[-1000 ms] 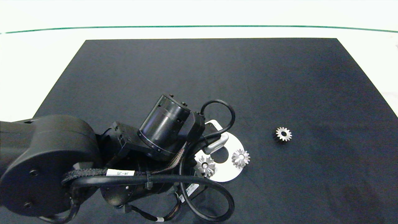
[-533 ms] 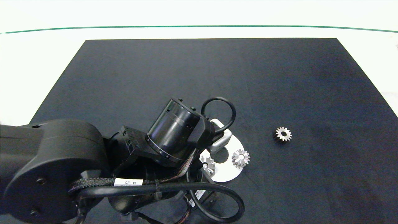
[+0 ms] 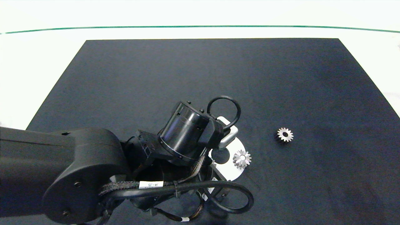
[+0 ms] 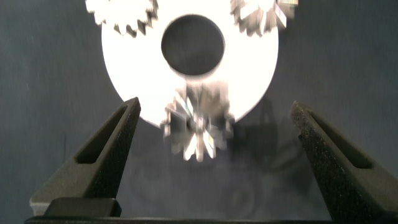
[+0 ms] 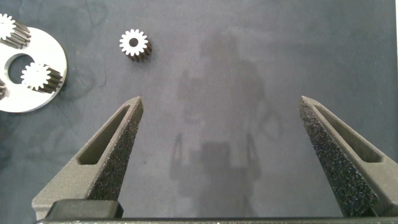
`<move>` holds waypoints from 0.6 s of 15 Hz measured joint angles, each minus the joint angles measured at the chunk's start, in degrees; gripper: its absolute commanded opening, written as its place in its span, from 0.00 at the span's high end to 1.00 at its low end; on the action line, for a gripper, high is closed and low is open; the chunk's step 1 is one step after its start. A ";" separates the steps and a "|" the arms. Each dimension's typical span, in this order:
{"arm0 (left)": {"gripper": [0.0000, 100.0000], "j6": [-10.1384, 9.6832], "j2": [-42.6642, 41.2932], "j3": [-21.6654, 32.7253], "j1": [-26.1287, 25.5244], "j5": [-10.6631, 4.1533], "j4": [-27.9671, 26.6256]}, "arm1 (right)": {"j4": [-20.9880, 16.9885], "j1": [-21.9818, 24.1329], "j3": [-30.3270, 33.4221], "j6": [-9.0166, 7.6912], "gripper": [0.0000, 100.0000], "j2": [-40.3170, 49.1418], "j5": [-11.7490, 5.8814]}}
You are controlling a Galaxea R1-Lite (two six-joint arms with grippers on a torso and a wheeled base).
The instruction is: Remove an incorrectly installed larger gear and replace it with the correct smaller gear
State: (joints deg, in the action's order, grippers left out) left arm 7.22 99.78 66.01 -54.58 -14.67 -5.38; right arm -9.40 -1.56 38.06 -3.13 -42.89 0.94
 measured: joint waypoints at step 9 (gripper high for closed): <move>0.00 2.21 1.90 -1.41 2.12 -0.84 1.39 | -0.05 0.00 -0.02 0.02 0.00 0.35 0.07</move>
State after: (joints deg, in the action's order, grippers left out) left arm 9.42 101.68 64.60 -52.46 -15.51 -3.99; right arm -9.45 -1.56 38.03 -3.11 -42.53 1.01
